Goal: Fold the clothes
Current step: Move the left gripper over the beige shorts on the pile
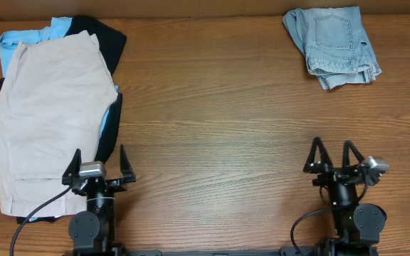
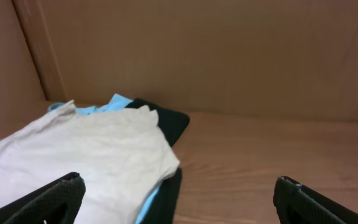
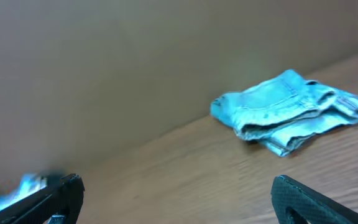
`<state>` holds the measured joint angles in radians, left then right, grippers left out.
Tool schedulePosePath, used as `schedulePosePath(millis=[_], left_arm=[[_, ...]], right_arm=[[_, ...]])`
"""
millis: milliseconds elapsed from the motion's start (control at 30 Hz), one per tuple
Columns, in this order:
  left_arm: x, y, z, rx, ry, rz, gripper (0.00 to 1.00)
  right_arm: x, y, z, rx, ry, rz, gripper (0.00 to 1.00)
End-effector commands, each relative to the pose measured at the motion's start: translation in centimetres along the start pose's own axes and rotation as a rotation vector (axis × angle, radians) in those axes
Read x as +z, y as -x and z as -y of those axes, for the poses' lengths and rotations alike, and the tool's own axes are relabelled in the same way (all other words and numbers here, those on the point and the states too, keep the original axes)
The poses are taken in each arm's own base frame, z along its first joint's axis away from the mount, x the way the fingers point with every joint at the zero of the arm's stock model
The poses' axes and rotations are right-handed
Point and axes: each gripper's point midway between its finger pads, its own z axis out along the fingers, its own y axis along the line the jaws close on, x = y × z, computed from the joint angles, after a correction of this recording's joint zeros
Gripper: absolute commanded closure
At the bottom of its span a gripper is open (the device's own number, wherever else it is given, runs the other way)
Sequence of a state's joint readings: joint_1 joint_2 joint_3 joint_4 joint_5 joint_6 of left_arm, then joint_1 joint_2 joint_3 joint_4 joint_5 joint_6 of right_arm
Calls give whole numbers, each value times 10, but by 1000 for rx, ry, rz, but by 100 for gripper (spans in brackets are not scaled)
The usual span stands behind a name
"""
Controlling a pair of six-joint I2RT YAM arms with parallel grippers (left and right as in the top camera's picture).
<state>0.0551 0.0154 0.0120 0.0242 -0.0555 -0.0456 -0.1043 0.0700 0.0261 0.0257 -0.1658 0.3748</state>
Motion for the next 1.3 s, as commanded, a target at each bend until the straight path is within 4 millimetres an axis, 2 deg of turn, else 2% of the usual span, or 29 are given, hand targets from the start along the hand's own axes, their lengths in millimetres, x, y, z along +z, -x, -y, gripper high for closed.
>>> schedulePosePath(millis=[0,133,300,467,600,733,867,967,1100,1167,1267], left_arm=[[-10,56,11,-144,-68,119,0],[-28,103,20,-141,-120,169,0],[-45,134,21,-156,-120,115,0],[-56,166,24,-162,-118,16,0],[-44,173,25,-120,-100,-150,0],[-19,151,24,-97,-70,-419,0],[18,117,25,-54,-59,-677,0],[46,91,3,75,35,-811,0],[78,45,-17,156,132,-959,0],[85,20,-17,208,104,-1043,0],[90,-15,-23,267,88,-1166,9]], right_arm=[[-9,33,-42,-175,150,23,0],[-18,65,-60,-224,159,35,0],[-18,90,-85,-218,204,-47,0],[0,98,-96,-161,207,-230,0],[21,104,-98,-107,172,-374,0],[43,108,-95,-70,135,-470,0],[64,101,-87,-47,113,-529,0],[77,88,-78,-30,97,-573,0],[83,69,-68,-2,70,-642,0],[83,60,-64,12,56,-678,0],[82,52,-60,24,43,-711,0]])
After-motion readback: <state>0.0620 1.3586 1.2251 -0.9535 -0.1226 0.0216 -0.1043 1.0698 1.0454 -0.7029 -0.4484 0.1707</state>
